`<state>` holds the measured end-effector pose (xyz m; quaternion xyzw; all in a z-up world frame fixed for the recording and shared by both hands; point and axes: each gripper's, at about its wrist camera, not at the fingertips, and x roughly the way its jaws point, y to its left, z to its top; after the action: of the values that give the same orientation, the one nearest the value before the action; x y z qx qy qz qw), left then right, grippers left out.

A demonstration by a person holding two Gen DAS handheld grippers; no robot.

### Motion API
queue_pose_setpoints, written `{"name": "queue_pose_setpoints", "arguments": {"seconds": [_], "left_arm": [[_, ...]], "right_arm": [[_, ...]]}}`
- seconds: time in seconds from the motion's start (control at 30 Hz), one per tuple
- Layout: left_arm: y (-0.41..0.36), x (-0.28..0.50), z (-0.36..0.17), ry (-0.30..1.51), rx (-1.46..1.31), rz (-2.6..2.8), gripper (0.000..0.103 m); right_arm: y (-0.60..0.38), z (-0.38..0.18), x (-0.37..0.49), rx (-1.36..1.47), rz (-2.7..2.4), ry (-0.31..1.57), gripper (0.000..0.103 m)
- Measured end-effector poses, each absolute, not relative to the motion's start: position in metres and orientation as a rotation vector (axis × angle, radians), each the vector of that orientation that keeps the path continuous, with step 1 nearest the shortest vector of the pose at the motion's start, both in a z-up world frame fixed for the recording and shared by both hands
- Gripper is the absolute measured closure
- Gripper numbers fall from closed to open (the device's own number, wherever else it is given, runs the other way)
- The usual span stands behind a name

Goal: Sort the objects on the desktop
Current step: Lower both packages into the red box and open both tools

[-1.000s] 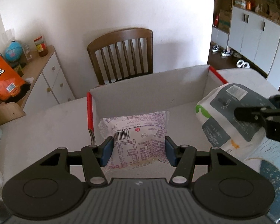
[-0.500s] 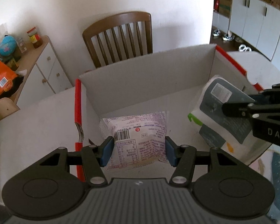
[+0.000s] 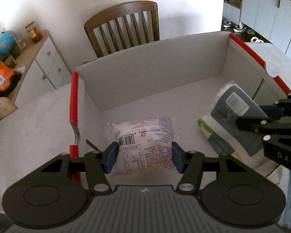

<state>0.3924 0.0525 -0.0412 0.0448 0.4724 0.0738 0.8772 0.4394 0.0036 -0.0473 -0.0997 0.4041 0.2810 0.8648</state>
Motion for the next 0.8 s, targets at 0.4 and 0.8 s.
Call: {"name": "queue_pose_setpoints", "arguments": {"seconds": [0.4, 0.8], "left_arm": [[0.052, 0.396, -0.041, 0.973, 0.067, 0.147, 0.039], [0.054, 0.388, -0.025, 0.913, 0.008, 0.147, 0.019]], "right_arm": [[0.001, -0.048, 0.438, -0.233, 0.593, 0.842, 0.075], [-0.007, -0.031, 0.429, -0.239, 0.657, 0.812, 0.048]]}}
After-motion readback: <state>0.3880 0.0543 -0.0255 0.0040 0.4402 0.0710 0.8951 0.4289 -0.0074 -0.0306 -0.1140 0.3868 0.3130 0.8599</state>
